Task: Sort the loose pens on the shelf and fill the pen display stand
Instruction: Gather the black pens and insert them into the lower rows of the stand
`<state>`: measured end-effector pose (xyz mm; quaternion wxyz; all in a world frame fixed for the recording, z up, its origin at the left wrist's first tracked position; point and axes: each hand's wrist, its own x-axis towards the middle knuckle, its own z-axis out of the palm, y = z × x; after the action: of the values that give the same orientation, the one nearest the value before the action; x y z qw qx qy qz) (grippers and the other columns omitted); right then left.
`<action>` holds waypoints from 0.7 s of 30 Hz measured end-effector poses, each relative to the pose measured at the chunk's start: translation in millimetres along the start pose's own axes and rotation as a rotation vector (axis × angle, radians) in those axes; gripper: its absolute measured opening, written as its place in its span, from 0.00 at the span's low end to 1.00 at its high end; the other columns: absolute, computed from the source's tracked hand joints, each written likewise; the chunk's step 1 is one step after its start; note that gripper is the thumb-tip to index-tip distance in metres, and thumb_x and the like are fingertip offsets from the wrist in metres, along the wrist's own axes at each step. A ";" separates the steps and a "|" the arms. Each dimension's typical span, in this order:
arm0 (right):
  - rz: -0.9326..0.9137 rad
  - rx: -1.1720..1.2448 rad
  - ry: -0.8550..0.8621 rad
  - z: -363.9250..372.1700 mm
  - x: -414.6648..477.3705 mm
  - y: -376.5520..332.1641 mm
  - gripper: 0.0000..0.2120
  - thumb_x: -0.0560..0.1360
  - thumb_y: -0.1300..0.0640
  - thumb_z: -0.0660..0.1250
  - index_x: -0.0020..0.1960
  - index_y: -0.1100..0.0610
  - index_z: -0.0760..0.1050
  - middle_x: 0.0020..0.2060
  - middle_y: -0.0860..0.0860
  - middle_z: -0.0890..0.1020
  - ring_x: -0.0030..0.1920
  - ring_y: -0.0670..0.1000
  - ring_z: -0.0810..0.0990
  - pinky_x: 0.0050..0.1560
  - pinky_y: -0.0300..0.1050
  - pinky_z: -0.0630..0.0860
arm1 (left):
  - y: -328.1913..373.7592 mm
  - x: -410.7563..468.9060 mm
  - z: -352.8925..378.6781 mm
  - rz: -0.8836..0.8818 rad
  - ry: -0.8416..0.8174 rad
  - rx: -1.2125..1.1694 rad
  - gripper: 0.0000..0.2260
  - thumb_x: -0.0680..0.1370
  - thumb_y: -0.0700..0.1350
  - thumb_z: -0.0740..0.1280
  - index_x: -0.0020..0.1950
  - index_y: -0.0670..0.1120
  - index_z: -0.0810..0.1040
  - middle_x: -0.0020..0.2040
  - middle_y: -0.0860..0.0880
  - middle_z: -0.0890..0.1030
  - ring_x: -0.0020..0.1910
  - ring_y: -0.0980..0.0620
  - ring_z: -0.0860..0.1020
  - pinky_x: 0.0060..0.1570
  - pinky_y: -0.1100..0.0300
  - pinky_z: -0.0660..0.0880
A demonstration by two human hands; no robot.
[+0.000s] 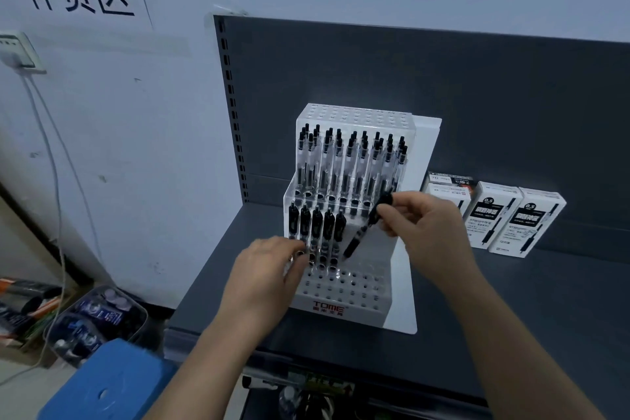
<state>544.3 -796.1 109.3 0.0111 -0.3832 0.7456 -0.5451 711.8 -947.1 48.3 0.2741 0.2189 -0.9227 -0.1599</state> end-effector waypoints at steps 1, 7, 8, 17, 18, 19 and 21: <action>-0.044 -0.055 0.040 -1.5 1.2 2.0 0.04 0.74 0.62 0.71 0.43 0.54 0.81 0.32 0.48 0.84 0.34 0.46 0.83 0.40 0.39 0.81 | -2.3 0.9 0.5 0.046 0.023 0.066 0.07 0.75 0.46 0.70 0.53 0.48 0.83 0.47 0.53 0.84 0.46 0.47 0.81 0.46 0.55 0.75; -0.179 -0.228 0.061 14.0 7.8 9.2 0.05 0.75 0.59 0.70 0.46 0.61 0.82 0.33 0.51 0.83 0.36 0.49 0.83 0.42 0.48 0.82 | -3.0 2.4 3.4 0.063 0.049 0.148 0.06 0.72 0.43 0.72 0.48 0.47 0.84 0.43 0.51 0.85 0.41 0.45 0.82 0.42 0.51 0.78; -0.197 -0.236 0.061 16.5 9.4 9.3 0.05 0.75 0.59 0.70 0.46 0.62 0.82 0.33 0.51 0.83 0.36 0.49 0.83 0.42 0.49 0.82 | -3.4 2.1 3.7 0.057 0.043 0.151 0.07 0.71 0.43 0.73 0.48 0.47 0.84 0.43 0.51 0.85 0.41 0.45 0.82 0.42 0.51 0.78; -0.076 -0.412 -0.116 37.4 7.9 17.7 0.09 0.76 0.55 0.69 0.43 0.60 0.81 0.34 0.52 0.83 0.35 0.50 0.82 0.41 0.51 0.81 | -8.6 3.3 2.0 0.048 0.041 0.149 0.06 0.72 0.43 0.72 0.48 0.47 0.84 0.43 0.52 0.84 0.41 0.46 0.81 0.41 0.52 0.78; -0.045 -0.422 -0.135 40.5 6.3 19.7 0.09 0.77 0.54 0.68 0.44 0.59 0.80 0.34 0.52 0.83 0.36 0.51 0.82 0.41 0.52 0.81 | -8.5 3.5 1.7 0.048 0.036 0.143 0.06 0.72 0.43 0.72 0.48 0.47 0.83 0.43 0.52 0.84 0.41 0.46 0.81 0.41 0.52 0.78; -0.023 -0.424 -0.137 42.4 5.2 20.8 0.08 0.77 0.54 0.68 0.45 0.59 0.80 0.35 0.52 0.83 0.36 0.51 0.82 0.41 0.52 0.80 | -8.0 3.4 1.4 0.048 0.032 0.135 0.06 0.72 0.43 0.72 0.48 0.47 0.83 0.43 0.52 0.84 0.40 0.46 0.81 0.41 0.52 0.78; 0.003 -0.431 -0.135 43.3 5.2 21.3 0.08 0.77 0.54 0.68 0.46 0.59 0.80 0.35 0.52 0.83 0.35 0.51 0.81 0.41 0.53 0.80 | -6.5 3.3 1.0 0.047 0.043 0.125 0.05 0.72 0.43 0.72 0.48 0.47 0.83 0.42 0.52 0.84 0.39 0.46 0.81 0.40 0.52 0.78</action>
<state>547.5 -831.5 76.4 -0.0204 -0.4114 0.8429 -0.3461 710.7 -954.1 46.2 0.2832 0.2173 -0.9297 -0.0909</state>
